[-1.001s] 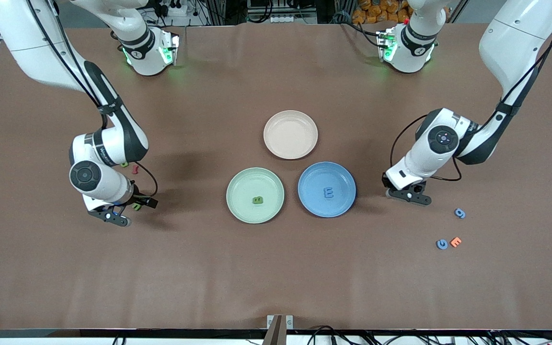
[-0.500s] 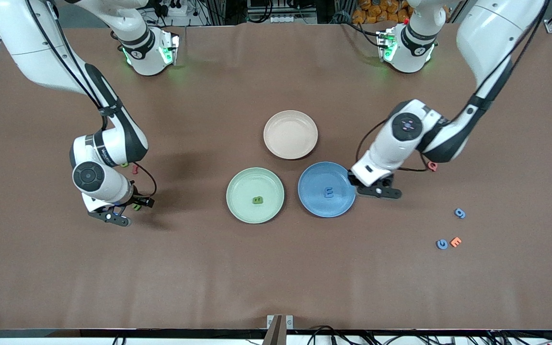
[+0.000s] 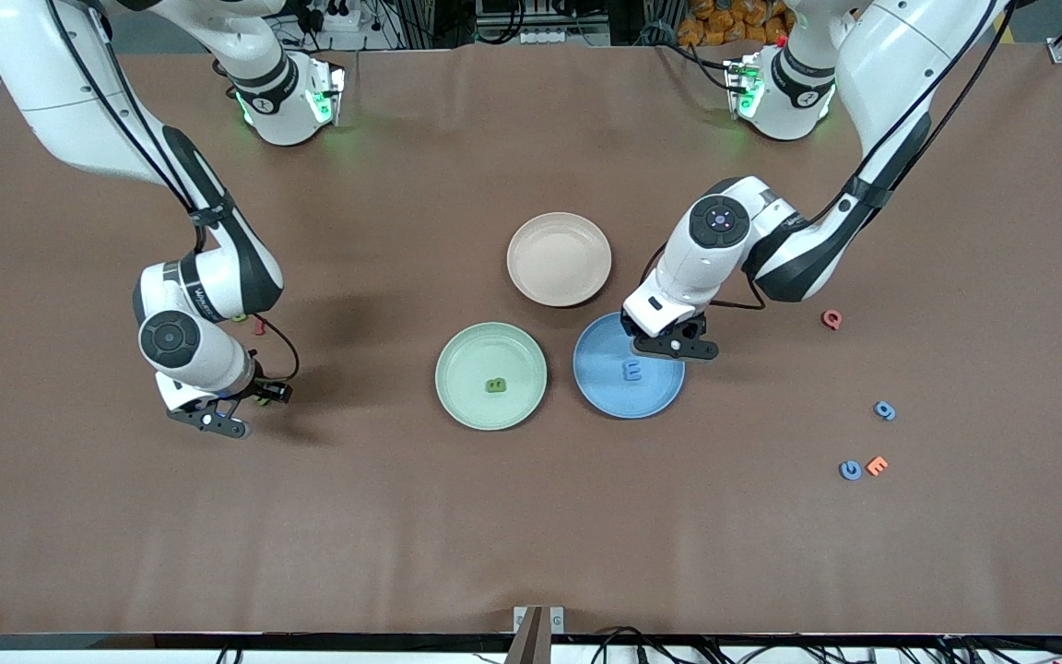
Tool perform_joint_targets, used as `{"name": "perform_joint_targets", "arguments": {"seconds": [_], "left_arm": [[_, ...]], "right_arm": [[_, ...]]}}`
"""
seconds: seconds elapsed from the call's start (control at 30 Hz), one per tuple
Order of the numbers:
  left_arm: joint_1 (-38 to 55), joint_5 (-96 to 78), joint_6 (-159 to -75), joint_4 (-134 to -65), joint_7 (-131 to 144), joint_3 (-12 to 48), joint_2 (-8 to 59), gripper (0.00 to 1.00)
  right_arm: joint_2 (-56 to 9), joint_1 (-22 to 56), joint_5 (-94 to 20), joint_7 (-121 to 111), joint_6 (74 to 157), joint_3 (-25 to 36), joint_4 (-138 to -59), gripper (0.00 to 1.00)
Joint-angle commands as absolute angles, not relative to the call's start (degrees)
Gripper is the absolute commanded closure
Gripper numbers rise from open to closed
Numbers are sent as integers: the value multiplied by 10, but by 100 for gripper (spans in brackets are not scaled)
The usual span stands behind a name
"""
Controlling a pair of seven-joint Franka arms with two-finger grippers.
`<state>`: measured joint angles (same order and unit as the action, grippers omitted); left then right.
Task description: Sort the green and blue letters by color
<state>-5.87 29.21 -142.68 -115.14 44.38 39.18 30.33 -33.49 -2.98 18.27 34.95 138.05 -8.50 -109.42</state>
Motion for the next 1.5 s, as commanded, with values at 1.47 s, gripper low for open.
{"name": "perform_joint_targets", "arguments": {"seconds": [1.47], "left_arm": [[-258,292,-1395,-1063,313,219,351,0]], "right_arm": [[-349,-42,214,359,1413,-92,-1092,39]]}}
